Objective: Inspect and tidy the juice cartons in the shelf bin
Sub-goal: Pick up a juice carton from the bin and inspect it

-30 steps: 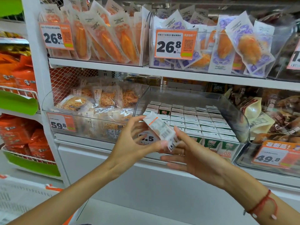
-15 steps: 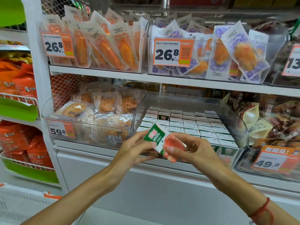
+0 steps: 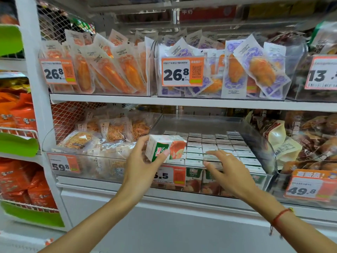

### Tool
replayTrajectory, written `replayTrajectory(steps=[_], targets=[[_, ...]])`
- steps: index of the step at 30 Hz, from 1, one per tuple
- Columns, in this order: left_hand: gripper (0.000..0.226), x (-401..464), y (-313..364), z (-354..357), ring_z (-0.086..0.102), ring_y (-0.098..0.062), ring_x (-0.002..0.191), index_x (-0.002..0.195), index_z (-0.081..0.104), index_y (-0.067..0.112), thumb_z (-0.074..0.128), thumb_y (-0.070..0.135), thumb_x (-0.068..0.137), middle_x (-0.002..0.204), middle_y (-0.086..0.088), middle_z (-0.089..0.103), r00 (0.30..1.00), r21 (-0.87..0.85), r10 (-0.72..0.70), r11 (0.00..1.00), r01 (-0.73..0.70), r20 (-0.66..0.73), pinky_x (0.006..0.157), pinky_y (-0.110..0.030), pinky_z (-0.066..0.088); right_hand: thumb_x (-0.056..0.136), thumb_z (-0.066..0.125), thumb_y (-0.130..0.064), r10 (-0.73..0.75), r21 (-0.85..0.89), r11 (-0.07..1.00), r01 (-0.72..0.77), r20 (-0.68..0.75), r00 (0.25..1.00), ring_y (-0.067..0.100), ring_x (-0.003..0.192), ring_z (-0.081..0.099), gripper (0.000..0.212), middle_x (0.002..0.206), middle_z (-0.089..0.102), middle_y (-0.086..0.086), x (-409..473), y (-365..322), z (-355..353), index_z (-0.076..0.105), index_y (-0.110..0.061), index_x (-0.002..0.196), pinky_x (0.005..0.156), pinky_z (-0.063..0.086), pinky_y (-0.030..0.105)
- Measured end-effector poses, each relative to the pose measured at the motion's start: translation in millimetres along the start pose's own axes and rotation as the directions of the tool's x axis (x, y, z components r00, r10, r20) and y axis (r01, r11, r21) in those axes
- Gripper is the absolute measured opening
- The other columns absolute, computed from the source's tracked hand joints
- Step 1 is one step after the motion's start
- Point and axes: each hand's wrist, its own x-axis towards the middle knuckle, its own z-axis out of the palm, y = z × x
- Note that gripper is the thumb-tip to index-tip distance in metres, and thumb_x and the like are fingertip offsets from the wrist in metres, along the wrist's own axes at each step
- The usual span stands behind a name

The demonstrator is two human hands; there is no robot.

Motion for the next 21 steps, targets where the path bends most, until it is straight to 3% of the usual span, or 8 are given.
replayTrajectory(steps=[3,6,9,12,15,19,21], targets=[[0.037,31.6,-4.0,15.9,0.061,-0.011,0.104,0.116,0.054,0.033,0.073,0.032,0.084,0.114,0.006,0.062,0.990,0.205,0.133,0.969,-0.138,0.036,0.081,-0.036,0.058,0.095,0.030,-0.062,-0.058,-0.186,0.980,0.064,0.035,0.998,0.015,0.116,0.056,0.055,0.130,0.061,-0.008,3.9,12.8,4.7,0.059,-0.027,0.127,0.091,0.044,0.031],[0.052,61.3,-9.2,31.7,0.055,-0.008,0.095,0.121,0.053,0.036,0.061,0.063,0.076,0.106,0.008,0.057,0.960,0.434,0.240,0.857,-0.278,0.143,0.074,-0.024,0.048,0.092,0.015,-0.067,-0.069,-0.216,0.973,0.082,0.067,0.995,0.012,0.126,0.049,0.067,0.141,0.052,-0.012,4.7,17.1,7.9,0.051,-0.032,0.136,0.101,0.037,0.028],[0.045,89.4,-17.5,43.9,0.058,-0.016,0.099,0.130,0.051,0.032,0.065,0.042,0.089,0.114,0.007,0.055,0.926,0.644,0.278,0.666,-0.377,0.254,0.074,-0.032,0.049,0.092,0.011,-0.068,-0.058,-0.225,0.971,0.080,0.104,0.993,0.008,0.136,0.038,0.069,0.151,0.040,-0.015,4.1,20.0,9.2,0.041,-0.035,0.144,0.109,0.029,0.024],[0.048,109.6,-25.7,47.4,0.059,-0.021,0.108,0.137,0.046,0.031,0.064,0.029,0.093,0.126,0.006,0.051,0.911,0.759,0.234,0.505,-0.412,0.339,0.080,-0.040,0.052,0.094,0.013,-0.067,-0.079,-0.218,0.971,0.100,0.105,0.991,0.008,0.137,0.036,0.066,0.151,0.039,-0.015,4.7,20.9,9.3,0.039,-0.034,0.145,0.110,0.026,0.023],[0.052,122.2,-31.2,46.3,0.048,-0.022,0.118,0.141,0.045,0.028,0.065,0.028,0.092,0.131,0.000,0.045,0.881,0.788,0.196,0.393,-0.474,0.431,0.086,-0.041,0.051,0.094,0.014,-0.067,-0.092,-0.203,0.973,0.112,0.107,0.990,0.008,0.139,0.034,0.066,0.152,0.037,-0.014,4.6,22.3,10.1,0.037,-0.033,0.147,0.112,0.025,0.024],[0.058,141.2,-21.9,42.6,0.046,-0.026,0.119,0.144,0.043,0.025,0.063,0.039,0.092,0.128,-0.006,0.051,0.829,0.771,0.034,0.348,-0.533,0.558,0.095,-0.037,0.043,0.090,0.009,-0.070,-0.107,-0.177,0.976,0.128,0.121,0.987,0.010,0.140,0.033,0.074,0.154,0.036,-0.011,4.9,22.8,9.5,0.036,-0.033,0.148,0.113,0.024,0.026],[0.058,150.3,-16.7,42.0,0.048,-0.027,0.123,0.146,0.041,0.025,0.062,0.037,0.094,0.133,-0.006,0.052,0.793,0.753,-0.037,0.342,-0.562,0.608,0.098,-0.036,0.040,0.089,0.011,-0.073,-0.139,-0.172,0.973,0.153,0.094,0.986,0.008,0.135,0.040,0.072,0.150,0.041,-0.014,2.8,26.1,8.3,0.040,-0.037,0.144,0.107,0.032,0.023]])
